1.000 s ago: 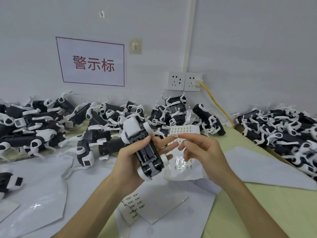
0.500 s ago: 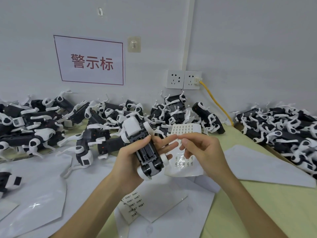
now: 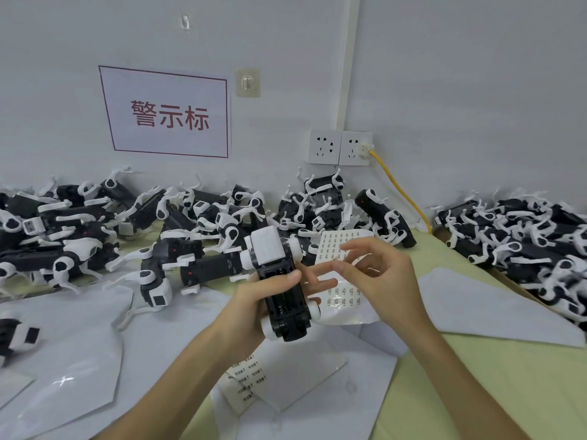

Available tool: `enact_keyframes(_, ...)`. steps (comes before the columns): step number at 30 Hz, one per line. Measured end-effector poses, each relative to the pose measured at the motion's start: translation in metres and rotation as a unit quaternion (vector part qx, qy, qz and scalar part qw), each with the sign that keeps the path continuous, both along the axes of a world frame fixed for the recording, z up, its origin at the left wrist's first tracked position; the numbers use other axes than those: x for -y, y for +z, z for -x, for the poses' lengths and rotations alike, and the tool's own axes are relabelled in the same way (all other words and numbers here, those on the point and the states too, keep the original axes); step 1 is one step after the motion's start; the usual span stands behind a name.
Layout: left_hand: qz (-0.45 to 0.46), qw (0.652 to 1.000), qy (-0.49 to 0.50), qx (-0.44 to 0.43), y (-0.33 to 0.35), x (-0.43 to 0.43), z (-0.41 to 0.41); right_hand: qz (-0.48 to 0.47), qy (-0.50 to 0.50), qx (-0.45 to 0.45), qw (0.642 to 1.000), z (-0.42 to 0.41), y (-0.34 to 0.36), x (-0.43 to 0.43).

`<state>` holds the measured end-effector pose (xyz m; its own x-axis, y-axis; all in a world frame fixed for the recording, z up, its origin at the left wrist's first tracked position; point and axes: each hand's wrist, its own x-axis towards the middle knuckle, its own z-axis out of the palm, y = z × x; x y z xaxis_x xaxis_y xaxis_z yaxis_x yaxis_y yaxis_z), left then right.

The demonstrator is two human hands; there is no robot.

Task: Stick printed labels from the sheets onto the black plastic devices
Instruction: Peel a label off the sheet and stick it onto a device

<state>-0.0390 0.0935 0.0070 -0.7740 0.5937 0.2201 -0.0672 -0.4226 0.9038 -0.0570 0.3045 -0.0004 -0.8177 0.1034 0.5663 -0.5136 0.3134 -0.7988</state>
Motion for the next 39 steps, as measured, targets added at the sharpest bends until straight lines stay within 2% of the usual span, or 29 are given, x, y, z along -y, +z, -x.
enact_keyframes(3,0.009,1.000,0.003,-0.003,-0.002,0.000,0.001,-0.030,-0.009,-0.023,0.999,-0.001,-0.001,0.002)
enact_keyframes(11,0.025,0.998,0.042,-0.030,-0.009,0.000,0.007,-0.028,0.011,-0.014,0.999,-0.001,-0.001,0.001)
enact_keyframes(16,0.018,0.996,0.083,-0.002,-0.013,0.000,0.011,-0.058,0.020,-0.041,0.997,-0.005,-0.002,0.003)
enact_keyframes(20,-0.041,0.990,0.113,0.068,-0.008,0.001,0.015,-0.018,0.053,-0.055,0.997,-0.011,0.008,0.007)
enact_keyframes(25,-0.125,0.975,0.146,0.112,-0.006,0.002,0.018,-0.177,0.137,-0.020,0.974,-0.011,0.019,0.033)
enact_keyframes(28,-0.182,0.964,0.135,0.138,-0.009,0.005,0.021,-0.224,0.119,-0.013,0.967,-0.005,0.015,0.060)
enact_keyframes(31,-0.216,0.960,0.104,0.141,-0.007,0.011,0.025,-0.174,0.091,-0.043,0.980,0.006,0.009,0.080)
enact_keyframes(33,-0.180,0.968,0.120,0.127,-0.006,0.016,0.029,-0.112,0.085,-0.047,0.989,0.010,0.004,0.081)
enact_keyframes(35,-0.072,0.975,0.181,0.107,-0.005,0.016,0.030,-0.070,0.073,-0.056,0.993,0.012,0.001,0.076)
enact_keyframes(37,0.044,0.967,0.234,0.096,-0.007,0.013,0.029,-0.026,0.054,-0.062,0.996,0.012,-0.001,0.069)
enact_keyframes(39,0.100,0.960,0.245,0.096,-0.010,0.009,0.026,0.023,0.023,-0.068,0.997,0.013,0.001,0.061)
